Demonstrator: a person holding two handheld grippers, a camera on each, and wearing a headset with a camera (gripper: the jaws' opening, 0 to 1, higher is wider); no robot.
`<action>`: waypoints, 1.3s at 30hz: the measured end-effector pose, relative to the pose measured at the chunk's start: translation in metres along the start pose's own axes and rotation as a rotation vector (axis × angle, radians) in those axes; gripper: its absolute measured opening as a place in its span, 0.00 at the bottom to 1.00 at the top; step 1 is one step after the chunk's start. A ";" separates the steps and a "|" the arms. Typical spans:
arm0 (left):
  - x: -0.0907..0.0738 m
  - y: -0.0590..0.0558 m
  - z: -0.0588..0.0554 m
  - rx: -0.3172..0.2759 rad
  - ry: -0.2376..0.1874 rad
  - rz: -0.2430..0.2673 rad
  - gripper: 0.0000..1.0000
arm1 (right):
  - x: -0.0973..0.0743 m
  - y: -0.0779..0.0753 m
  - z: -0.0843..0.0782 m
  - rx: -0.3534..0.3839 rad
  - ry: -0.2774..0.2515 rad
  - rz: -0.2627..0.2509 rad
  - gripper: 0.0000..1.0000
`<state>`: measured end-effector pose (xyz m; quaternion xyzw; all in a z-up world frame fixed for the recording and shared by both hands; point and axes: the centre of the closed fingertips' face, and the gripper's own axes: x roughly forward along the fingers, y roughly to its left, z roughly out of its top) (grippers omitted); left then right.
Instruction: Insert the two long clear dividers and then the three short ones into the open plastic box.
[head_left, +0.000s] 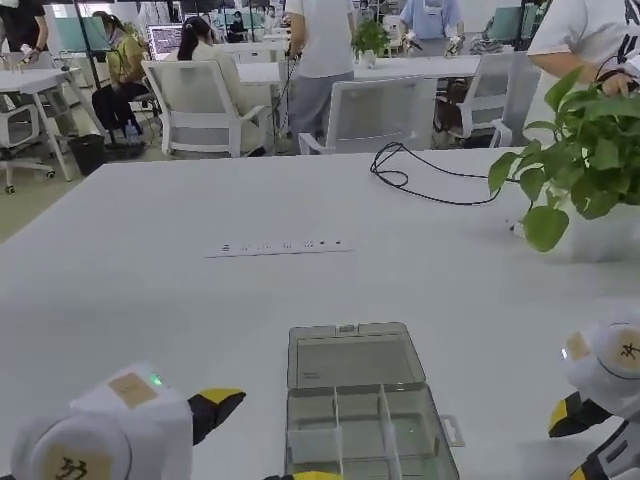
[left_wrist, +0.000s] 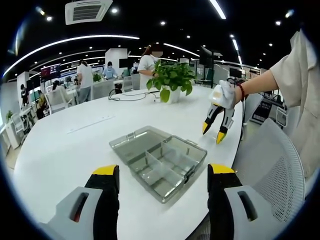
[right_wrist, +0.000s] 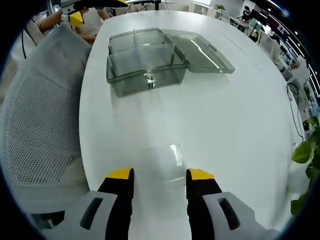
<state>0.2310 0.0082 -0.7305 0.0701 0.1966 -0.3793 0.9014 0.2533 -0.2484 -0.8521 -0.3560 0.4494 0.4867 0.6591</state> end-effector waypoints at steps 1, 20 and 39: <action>0.000 0.000 0.000 0.002 0.000 0.000 0.72 | 0.000 0.000 -0.001 -0.006 0.004 0.003 0.43; 0.006 0.000 0.003 -0.013 -0.002 -0.003 0.72 | 0.001 -0.004 -0.004 -0.030 -0.001 0.030 0.34; 0.007 0.002 0.005 -0.003 0.008 -0.011 0.70 | -0.005 -0.013 0.001 -0.019 -0.019 -0.036 0.32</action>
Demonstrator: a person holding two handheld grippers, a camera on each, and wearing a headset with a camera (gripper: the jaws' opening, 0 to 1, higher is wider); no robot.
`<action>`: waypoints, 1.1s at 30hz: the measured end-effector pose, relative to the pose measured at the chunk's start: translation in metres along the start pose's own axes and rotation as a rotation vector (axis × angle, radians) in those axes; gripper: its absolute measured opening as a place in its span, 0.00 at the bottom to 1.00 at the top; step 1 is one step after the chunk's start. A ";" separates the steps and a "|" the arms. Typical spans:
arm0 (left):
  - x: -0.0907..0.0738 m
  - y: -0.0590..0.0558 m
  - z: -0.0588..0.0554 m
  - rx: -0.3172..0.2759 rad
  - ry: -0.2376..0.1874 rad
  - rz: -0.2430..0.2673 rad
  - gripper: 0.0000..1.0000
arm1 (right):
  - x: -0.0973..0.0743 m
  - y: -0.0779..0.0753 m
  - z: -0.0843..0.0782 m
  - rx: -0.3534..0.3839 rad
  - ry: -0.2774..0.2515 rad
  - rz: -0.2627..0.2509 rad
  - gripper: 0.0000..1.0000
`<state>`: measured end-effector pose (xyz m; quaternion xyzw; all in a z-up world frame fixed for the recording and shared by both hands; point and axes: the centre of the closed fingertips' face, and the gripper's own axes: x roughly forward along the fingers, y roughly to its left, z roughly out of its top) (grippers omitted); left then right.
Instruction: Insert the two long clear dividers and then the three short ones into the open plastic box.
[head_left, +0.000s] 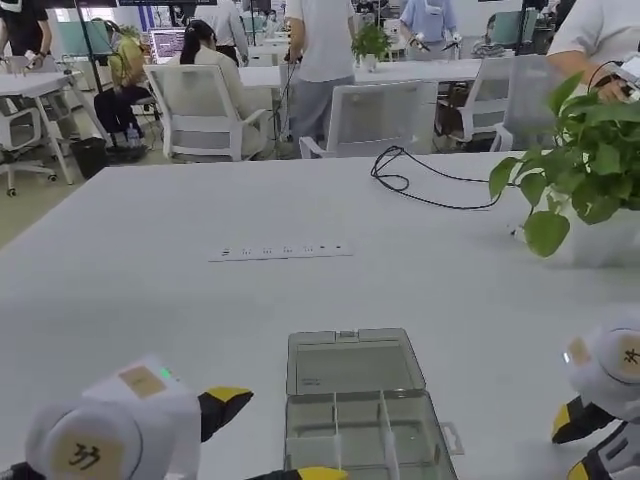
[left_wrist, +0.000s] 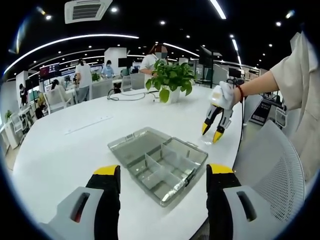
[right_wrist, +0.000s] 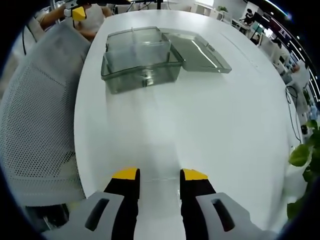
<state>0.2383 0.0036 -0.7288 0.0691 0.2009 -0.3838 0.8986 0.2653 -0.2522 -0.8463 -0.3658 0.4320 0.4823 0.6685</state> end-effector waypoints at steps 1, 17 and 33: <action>0.000 0.000 0.000 0.000 0.002 -0.002 0.70 | -0.003 -0.002 0.003 -0.004 -0.009 -0.012 0.32; 0.000 -0.005 0.003 -0.032 -0.004 -0.011 0.62 | -0.042 -0.004 0.097 -0.138 -0.208 -0.153 0.32; 0.003 -0.016 0.011 -0.155 -0.067 -0.057 0.46 | -0.049 0.030 0.178 -0.286 -0.370 -0.157 0.32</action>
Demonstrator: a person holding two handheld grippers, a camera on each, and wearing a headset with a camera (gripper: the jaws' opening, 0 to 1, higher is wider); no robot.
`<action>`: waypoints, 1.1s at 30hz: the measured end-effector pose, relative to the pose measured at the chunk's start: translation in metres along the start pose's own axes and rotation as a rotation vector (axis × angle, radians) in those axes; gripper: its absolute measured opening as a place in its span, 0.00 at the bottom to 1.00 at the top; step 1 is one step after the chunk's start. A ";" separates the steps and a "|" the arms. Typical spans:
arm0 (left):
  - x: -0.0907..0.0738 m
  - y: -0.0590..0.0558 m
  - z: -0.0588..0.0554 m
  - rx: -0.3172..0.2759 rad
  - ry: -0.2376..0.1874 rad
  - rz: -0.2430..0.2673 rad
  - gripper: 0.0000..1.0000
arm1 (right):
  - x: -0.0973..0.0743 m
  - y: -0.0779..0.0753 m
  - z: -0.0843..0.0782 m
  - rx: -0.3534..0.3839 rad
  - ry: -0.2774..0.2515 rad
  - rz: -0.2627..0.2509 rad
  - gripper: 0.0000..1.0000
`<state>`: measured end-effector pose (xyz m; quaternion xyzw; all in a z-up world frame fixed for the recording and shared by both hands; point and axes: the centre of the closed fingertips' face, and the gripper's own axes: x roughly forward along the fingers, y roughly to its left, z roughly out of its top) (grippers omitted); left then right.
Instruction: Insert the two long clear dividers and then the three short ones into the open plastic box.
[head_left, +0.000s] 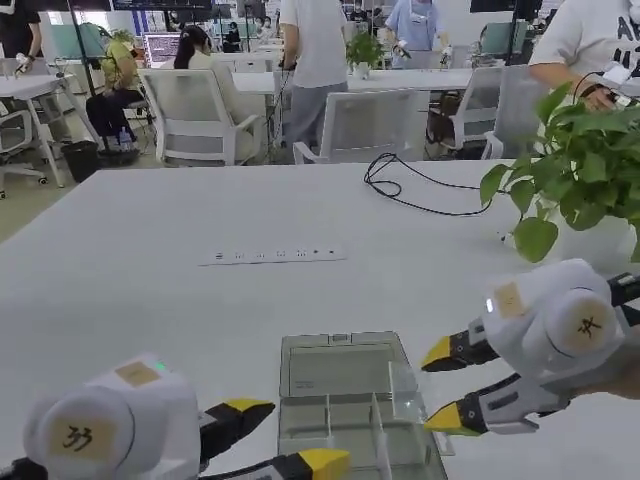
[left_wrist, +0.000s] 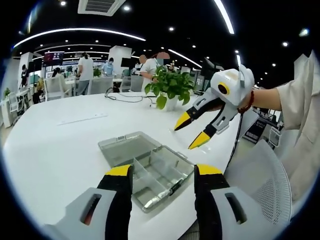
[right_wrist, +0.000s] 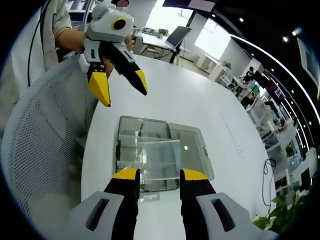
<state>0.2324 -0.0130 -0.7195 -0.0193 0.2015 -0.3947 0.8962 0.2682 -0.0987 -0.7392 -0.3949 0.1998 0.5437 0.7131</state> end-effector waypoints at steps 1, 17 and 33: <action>0.000 -0.001 0.000 -0.003 -0.002 -0.002 0.45 | 0.001 0.001 0.005 -0.011 -0.005 -0.001 0.32; -0.001 -0.009 0.010 -0.120 -0.081 -0.051 0.23 | 0.013 0.015 0.056 -0.072 -0.118 0.000 0.32; -0.003 -0.003 0.017 -0.221 -0.132 -0.068 0.00 | 0.017 0.013 0.077 -0.087 -0.196 -0.016 0.32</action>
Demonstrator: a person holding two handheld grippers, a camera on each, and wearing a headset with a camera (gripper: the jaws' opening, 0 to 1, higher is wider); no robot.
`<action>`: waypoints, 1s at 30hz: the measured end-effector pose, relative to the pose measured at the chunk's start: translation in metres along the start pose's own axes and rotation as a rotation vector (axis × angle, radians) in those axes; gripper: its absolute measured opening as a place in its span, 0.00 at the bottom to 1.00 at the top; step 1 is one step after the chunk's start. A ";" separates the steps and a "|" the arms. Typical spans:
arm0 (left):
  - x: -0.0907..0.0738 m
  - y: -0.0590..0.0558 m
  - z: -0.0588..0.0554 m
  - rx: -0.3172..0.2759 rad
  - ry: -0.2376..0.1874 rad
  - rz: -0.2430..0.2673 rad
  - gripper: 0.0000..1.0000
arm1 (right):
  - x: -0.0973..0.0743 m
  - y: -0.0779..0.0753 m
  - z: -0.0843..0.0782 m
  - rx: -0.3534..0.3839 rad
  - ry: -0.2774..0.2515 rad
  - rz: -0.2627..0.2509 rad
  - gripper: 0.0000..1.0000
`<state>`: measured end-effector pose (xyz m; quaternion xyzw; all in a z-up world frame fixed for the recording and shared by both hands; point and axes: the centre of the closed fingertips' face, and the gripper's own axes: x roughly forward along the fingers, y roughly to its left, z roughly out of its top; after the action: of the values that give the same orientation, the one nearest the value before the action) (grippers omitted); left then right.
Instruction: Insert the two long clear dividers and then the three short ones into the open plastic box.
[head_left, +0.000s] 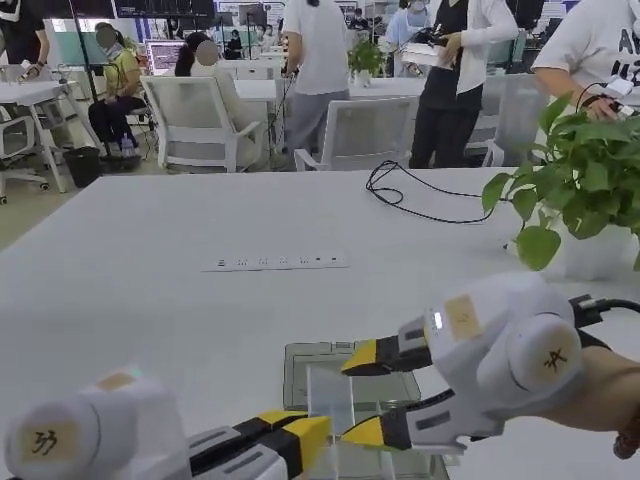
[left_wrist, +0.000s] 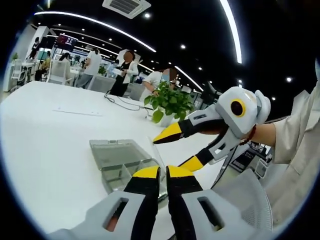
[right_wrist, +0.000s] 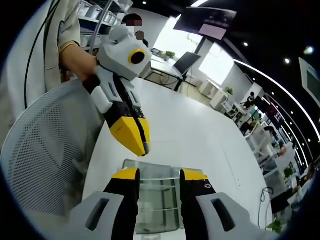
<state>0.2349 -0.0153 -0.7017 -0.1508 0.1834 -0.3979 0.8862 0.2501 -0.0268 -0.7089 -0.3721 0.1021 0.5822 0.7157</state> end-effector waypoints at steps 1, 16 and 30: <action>0.000 0.000 0.000 -0.009 -0.002 -0.001 0.00 | 0.000 0.000 0.001 0.000 -0.002 -0.002 0.32; -0.001 0.008 -0.003 -0.211 0.041 0.039 0.00 | 0.008 -0.001 0.002 -0.066 0.021 -0.037 0.33; -0.003 0.016 -0.002 -0.200 0.065 0.070 0.00 | 0.005 -0.004 0.008 -0.030 0.000 -0.092 0.35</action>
<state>0.2424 -0.0027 -0.7099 -0.2193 0.2558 -0.3513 0.8735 0.2531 -0.0178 -0.7043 -0.3871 0.0763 0.5501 0.7360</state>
